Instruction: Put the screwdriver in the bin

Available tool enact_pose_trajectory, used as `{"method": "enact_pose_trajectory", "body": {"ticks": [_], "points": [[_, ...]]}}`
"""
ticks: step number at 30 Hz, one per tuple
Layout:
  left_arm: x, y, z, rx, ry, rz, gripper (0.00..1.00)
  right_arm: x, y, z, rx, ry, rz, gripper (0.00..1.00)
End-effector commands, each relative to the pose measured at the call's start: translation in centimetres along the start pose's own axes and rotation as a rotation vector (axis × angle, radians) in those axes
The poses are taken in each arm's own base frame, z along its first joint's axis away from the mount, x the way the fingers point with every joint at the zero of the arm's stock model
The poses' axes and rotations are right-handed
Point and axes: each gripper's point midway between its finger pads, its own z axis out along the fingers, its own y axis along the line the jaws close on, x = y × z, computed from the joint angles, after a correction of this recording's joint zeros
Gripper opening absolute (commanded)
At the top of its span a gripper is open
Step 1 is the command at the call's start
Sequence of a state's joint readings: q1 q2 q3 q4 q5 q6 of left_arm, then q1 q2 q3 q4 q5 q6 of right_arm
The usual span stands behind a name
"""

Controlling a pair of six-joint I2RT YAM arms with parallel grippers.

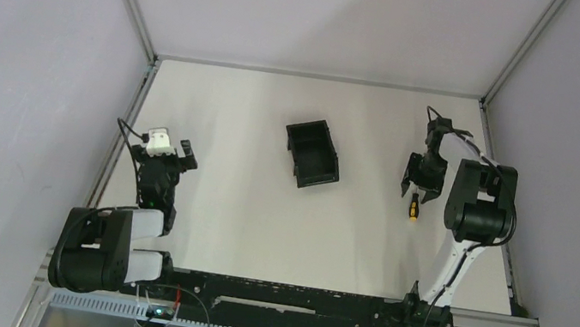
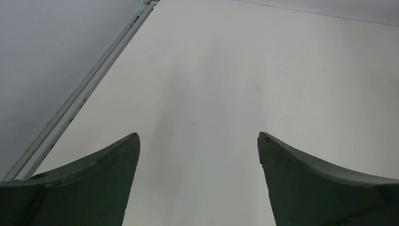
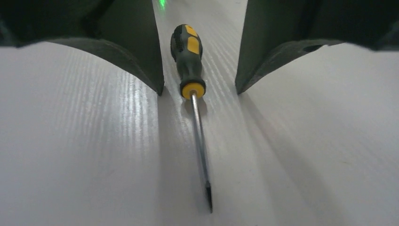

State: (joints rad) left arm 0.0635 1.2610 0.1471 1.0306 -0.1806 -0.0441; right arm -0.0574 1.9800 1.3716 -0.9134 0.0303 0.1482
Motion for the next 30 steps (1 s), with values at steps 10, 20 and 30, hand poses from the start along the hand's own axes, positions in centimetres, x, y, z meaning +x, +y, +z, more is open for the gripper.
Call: {"method": "enact_pose_trajectory", "body": {"ticks": [10,20,30], "points": [[-2.7,-0.4,1.0,0.005,-0.076,0.003,1.0,-1.3,-0.3,-2.0,0.051,-0.051,-0.047,0.0],[-2.7,-0.4,1.0,0.005,-0.077,0.003,1.0,-3.4,0.0,-16.5,0.026,-0.122,-0.063,0.0],[-2.7,-0.3,1.0,0.004,-0.077,0.003,1.0,-4.6,3.4,-19.5,-0.029,-0.216,-0.068,0.0]]}}
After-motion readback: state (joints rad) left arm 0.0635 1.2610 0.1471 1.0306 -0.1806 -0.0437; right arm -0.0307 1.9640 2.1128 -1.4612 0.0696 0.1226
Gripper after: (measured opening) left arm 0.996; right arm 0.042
